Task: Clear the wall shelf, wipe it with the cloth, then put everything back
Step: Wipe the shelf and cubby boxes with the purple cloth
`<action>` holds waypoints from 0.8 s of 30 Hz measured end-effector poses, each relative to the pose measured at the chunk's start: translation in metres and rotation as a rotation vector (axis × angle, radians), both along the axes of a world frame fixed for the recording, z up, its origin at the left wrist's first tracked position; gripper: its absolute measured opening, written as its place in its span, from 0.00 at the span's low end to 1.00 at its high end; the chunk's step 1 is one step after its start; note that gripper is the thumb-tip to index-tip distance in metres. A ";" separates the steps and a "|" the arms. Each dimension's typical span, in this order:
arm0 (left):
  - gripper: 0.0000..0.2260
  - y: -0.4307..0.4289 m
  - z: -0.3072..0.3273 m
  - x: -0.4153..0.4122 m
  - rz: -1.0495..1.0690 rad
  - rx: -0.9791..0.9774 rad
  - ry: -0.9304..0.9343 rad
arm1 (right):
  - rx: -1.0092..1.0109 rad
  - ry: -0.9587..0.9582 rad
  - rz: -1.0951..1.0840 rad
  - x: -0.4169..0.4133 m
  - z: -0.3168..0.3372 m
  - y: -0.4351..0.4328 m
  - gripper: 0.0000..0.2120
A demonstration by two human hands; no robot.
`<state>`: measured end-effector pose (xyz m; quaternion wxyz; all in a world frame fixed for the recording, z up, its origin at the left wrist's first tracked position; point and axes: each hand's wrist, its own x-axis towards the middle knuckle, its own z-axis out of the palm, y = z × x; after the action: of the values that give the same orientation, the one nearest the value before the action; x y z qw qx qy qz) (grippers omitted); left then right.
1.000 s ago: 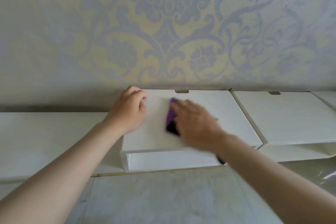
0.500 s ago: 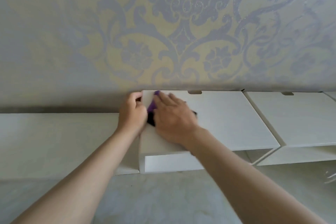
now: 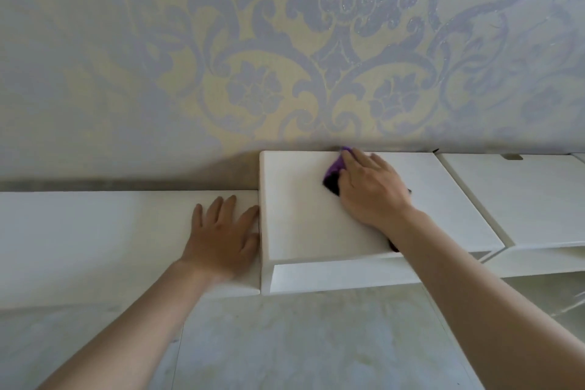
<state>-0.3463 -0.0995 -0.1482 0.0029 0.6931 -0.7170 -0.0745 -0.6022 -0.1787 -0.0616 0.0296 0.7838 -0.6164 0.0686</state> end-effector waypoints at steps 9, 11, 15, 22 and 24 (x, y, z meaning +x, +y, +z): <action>0.37 0.000 0.000 -0.001 0.013 -0.081 0.003 | 0.039 0.007 0.381 0.108 0.011 0.058 0.32; 0.35 -0.001 -0.002 0.002 -0.009 -0.076 -0.027 | 0.022 -0.006 0.297 0.067 0.006 0.041 0.40; 0.25 -0.002 -0.007 0.004 -0.019 -0.070 0.001 | 0.013 0.034 -0.054 -0.032 0.004 0.031 0.41; 0.34 -0.004 -0.009 0.006 -0.049 -0.044 -0.057 | -0.020 -0.012 0.298 0.096 -0.006 0.116 0.32; 0.31 -0.004 -0.009 0.007 -0.056 -0.069 -0.051 | -0.037 -0.055 0.289 0.084 -0.003 0.122 0.30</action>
<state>-0.3389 -0.1038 -0.1574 0.0064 0.6738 -0.7382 -0.0318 -0.5187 -0.0564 -0.0651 0.0170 0.8615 -0.4965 0.1049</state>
